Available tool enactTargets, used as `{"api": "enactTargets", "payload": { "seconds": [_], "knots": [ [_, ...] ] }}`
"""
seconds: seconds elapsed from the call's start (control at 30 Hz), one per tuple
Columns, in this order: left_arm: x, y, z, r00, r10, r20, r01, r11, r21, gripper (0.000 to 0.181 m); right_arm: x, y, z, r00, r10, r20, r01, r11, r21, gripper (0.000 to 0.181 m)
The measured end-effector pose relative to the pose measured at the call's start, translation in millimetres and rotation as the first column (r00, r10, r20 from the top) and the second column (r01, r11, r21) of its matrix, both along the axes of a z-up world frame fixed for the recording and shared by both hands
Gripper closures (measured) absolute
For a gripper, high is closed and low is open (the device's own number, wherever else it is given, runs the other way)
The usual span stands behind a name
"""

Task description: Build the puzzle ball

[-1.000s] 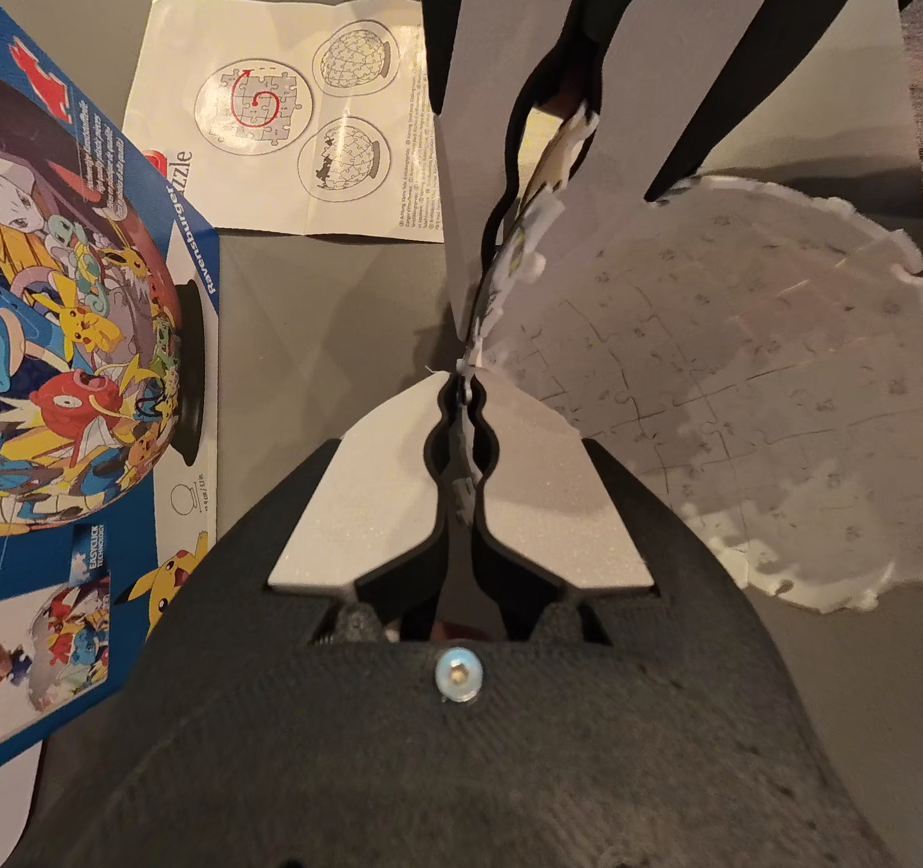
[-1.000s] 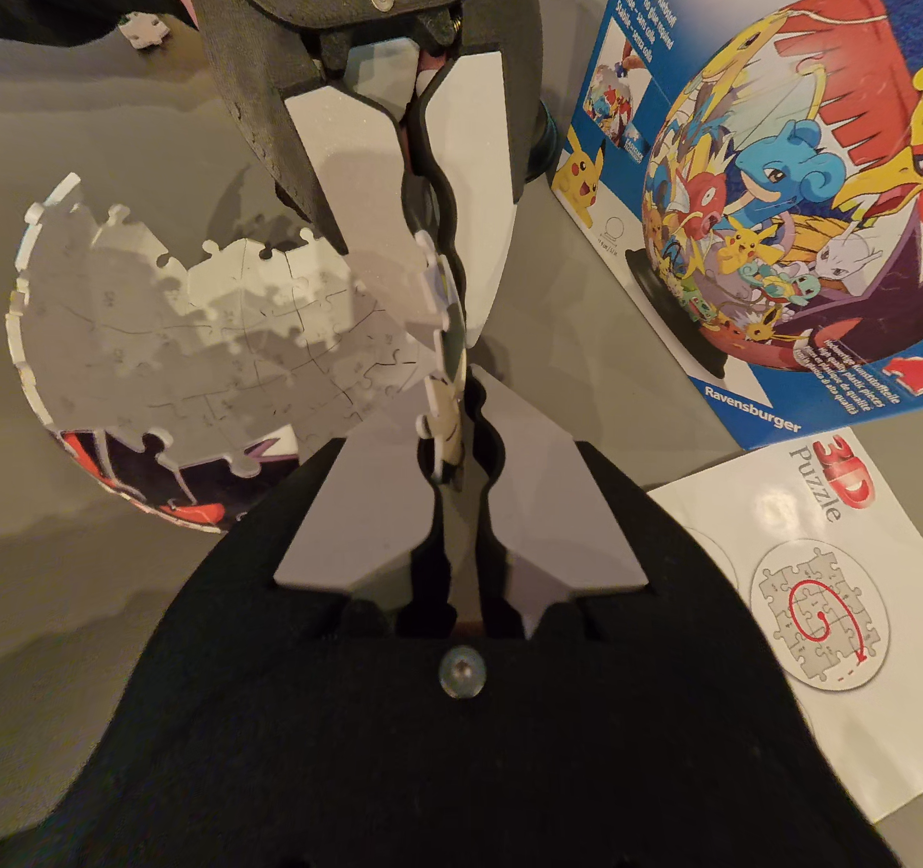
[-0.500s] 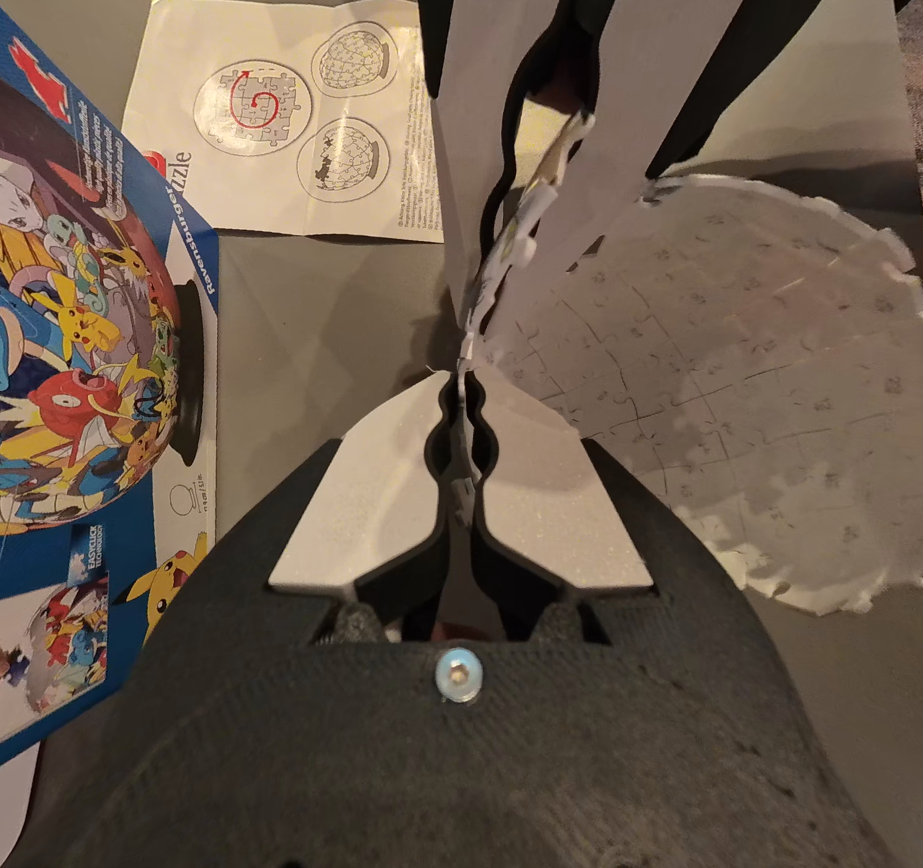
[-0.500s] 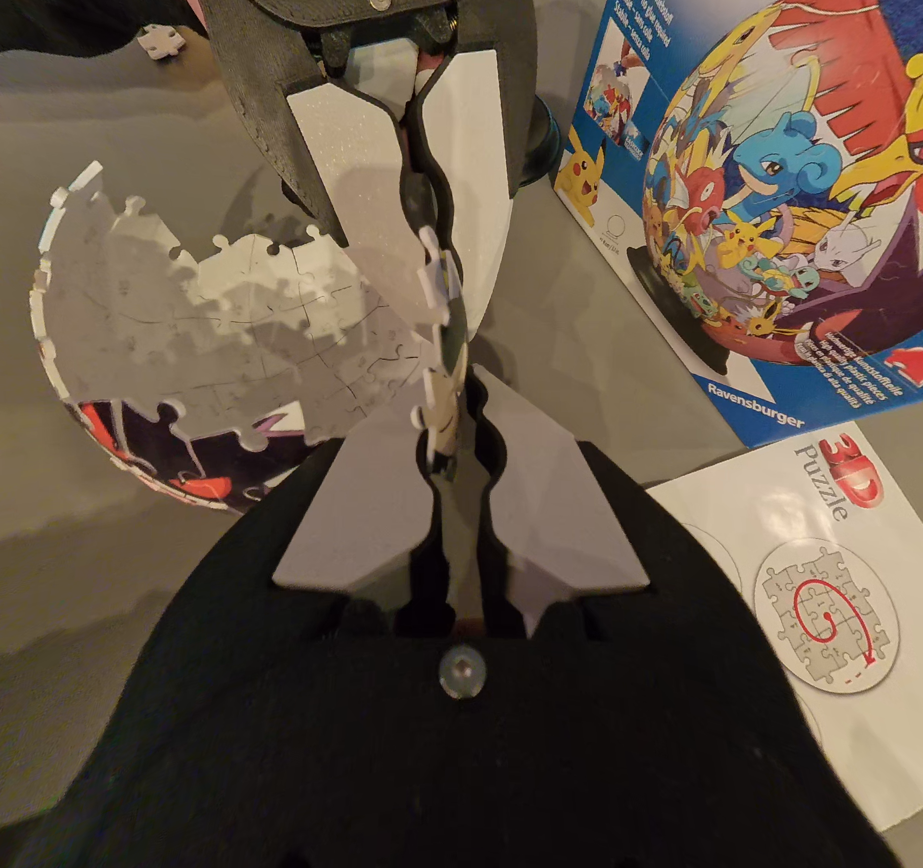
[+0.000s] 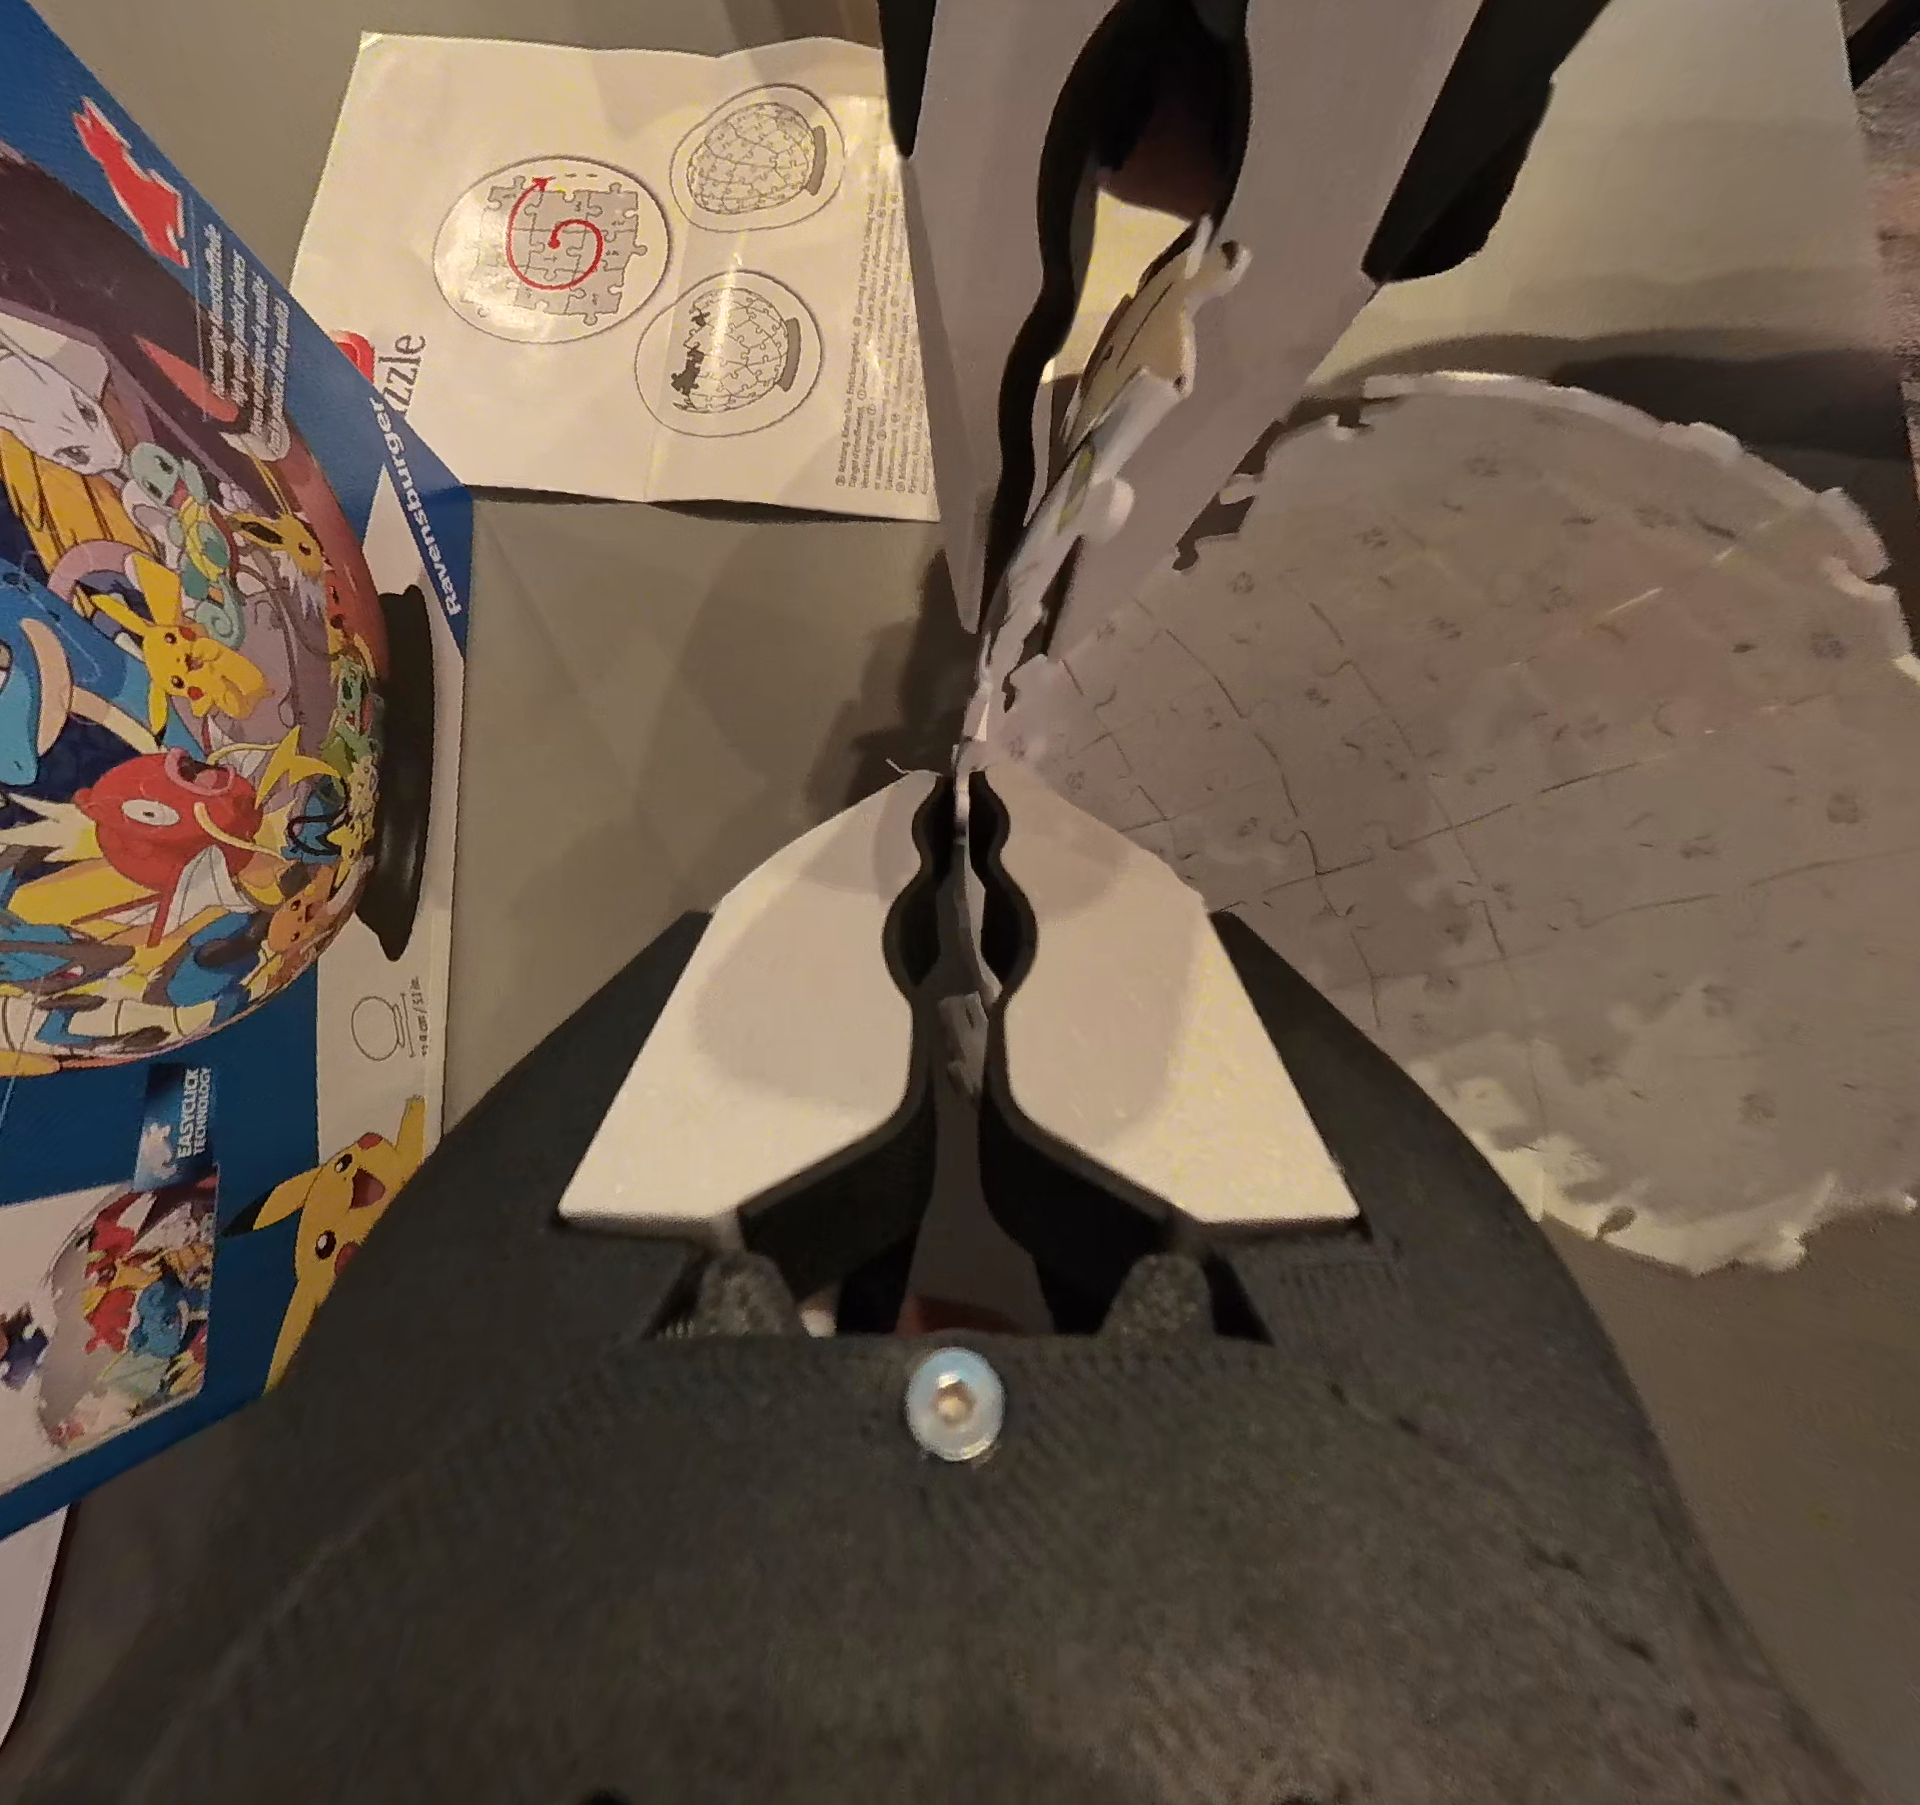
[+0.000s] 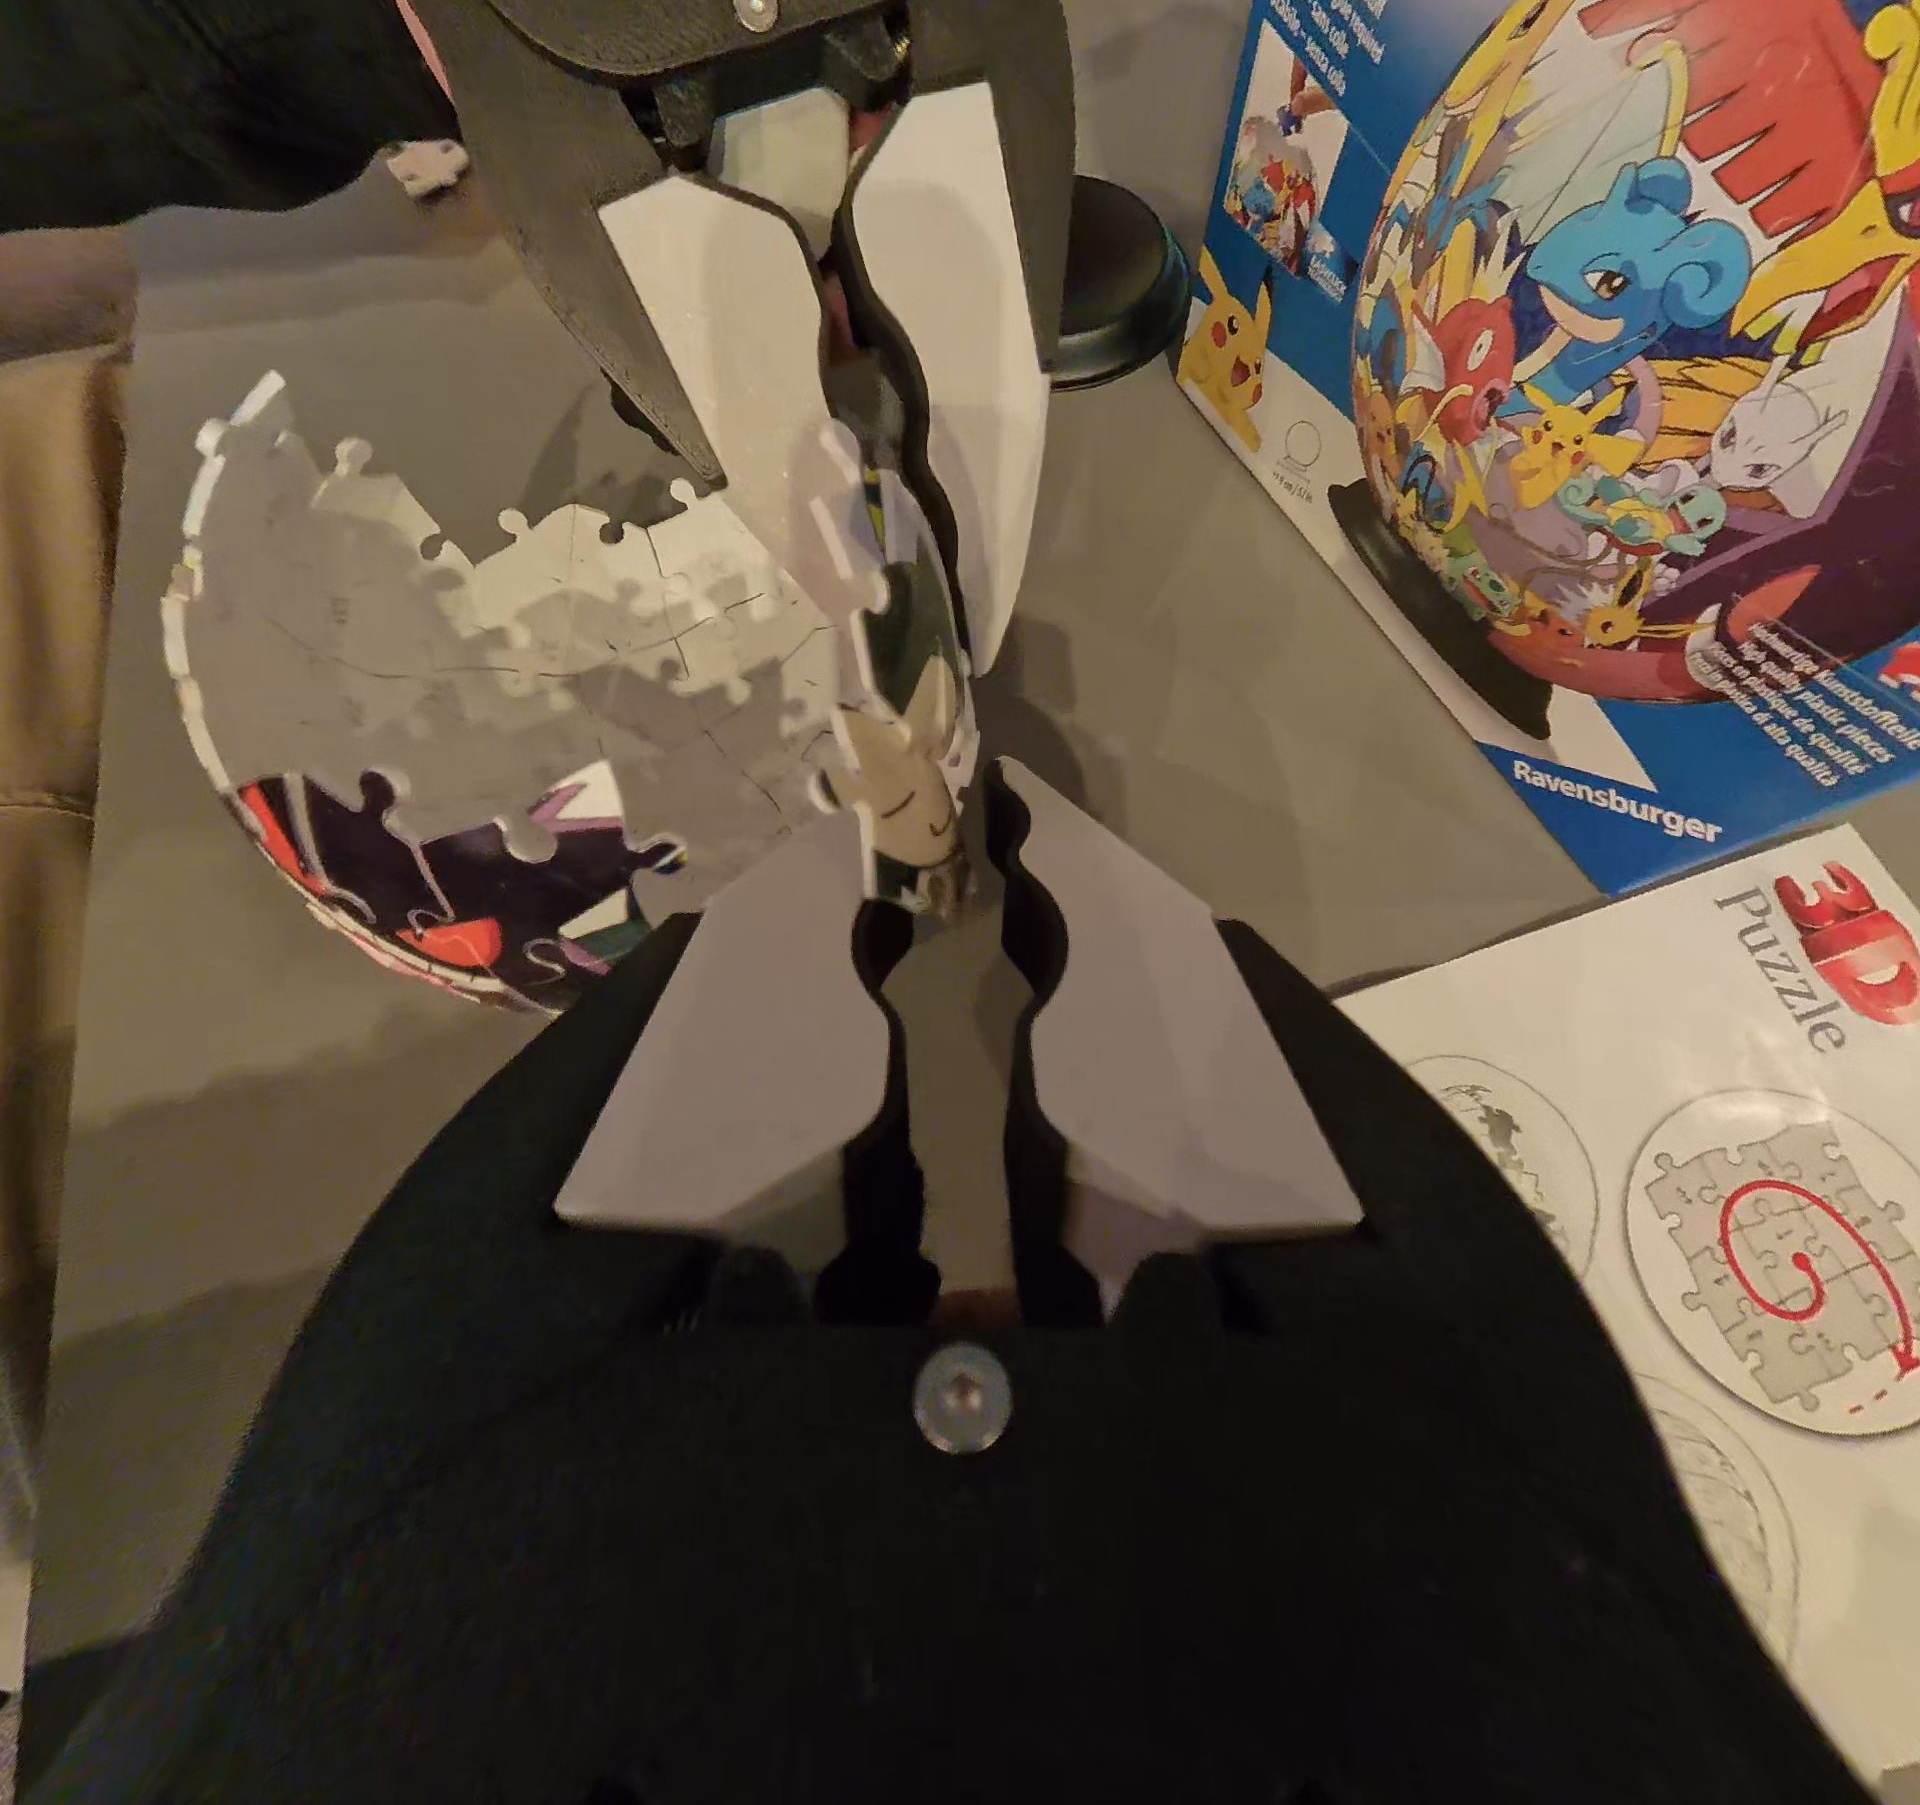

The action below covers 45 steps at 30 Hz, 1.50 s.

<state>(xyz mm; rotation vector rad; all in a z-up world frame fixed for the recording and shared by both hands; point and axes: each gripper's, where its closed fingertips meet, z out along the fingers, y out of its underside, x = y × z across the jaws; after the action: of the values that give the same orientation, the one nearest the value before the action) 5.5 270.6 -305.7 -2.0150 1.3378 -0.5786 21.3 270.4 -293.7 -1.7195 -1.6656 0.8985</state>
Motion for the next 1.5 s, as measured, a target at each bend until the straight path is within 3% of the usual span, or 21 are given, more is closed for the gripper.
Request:
{"api": "enactTargets", "payload": {
  "seconds": [0.27, 0.63, 0.93, 1.5],
  "knots": [
    [1.8, -0.7, 3.0, 1.000, 0.007, 0.007, -0.007, 1.000, 0.019, 0.178, -6.6, -4.8, -0.4, 0.998, 0.007, -0.058, -0.011, 0.997, -0.074, 0.170],
    [3.0, -0.8, 3.0, 1.000, 0.005, 0.004, -0.005, 1.000, 0.024, 0.178, -13.3, -0.8, -3.9, 0.996, -0.010, -0.088, 0.006, 0.999, -0.041, 0.178],
    [2.5, 0.2, 1.2, 1.000, 0.006, 0.007, -0.006, 1.000, 0.020, 0.178, -13.3, 0.5, -6.0, 0.997, 0.017, -0.070, -0.012, 0.997, 0.081, 0.181],
    [-6.0, -3.7, -7.4, 0.998, -0.010, -0.061, 0.009, 1.000, -0.008, 0.172, -14.9, -2.8, -7.1, 0.997, 0.013, -0.071, -0.011, 1.000, 0.025, 0.180]
  ]
}}
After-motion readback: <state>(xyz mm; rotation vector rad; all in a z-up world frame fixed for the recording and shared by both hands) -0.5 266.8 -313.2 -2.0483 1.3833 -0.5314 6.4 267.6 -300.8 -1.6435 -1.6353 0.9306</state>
